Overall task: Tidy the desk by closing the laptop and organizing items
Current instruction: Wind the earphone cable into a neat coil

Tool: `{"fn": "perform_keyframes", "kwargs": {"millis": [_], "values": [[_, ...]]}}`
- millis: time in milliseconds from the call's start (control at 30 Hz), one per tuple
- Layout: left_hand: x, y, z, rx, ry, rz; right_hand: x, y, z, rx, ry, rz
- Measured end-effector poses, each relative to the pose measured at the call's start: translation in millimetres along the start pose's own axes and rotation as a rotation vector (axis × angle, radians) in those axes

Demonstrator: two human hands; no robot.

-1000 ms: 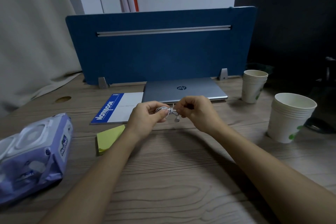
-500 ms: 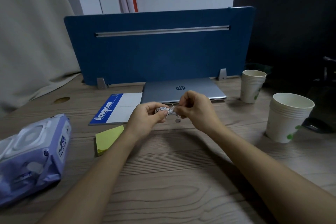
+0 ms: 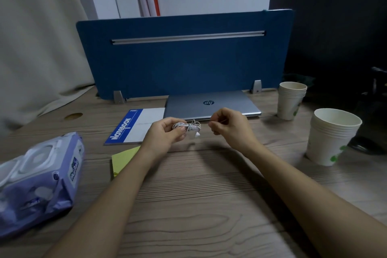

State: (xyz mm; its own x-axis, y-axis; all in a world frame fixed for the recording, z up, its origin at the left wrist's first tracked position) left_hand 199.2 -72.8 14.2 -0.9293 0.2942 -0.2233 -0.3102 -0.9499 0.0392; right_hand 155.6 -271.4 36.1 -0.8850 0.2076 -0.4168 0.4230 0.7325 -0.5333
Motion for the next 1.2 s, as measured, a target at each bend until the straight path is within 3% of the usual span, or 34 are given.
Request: {"fn": "perform_keyframes", "kwargs": {"millis": [267,600,767,967,1200], "values": [[-21,-2,-9,0.289,-0.102,0.155,-6,-2,23,0.054,0.076,0.017],[-77,-7,-8,0.202,-0.010,0.261,-17,6,44,0.110,0.126,0.013],[-96,-10,-20,-0.019,0.010,0.328,-20,13,49,0.096,0.112,-0.003],[-99,4,-7,-0.608,0.158,0.294,-22,16,50,0.099,0.105,-0.002],[-96,3,-7,-0.727,0.128,0.238,-22,15,52,0.097,0.098,-0.016]]}}
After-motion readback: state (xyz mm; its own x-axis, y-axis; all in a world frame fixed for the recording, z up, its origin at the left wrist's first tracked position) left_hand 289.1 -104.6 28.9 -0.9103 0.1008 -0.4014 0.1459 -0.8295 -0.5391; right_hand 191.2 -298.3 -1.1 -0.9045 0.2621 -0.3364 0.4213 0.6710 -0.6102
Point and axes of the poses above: each hand's wrist, its own x-axis away from the middle knuckle, its own y-axis out of the palm, z = x × y, the point moved 7 cm from there along -x, towards the middle knuckle, and after that the axes turned 9 degrees about x, right-handed, at the moved point
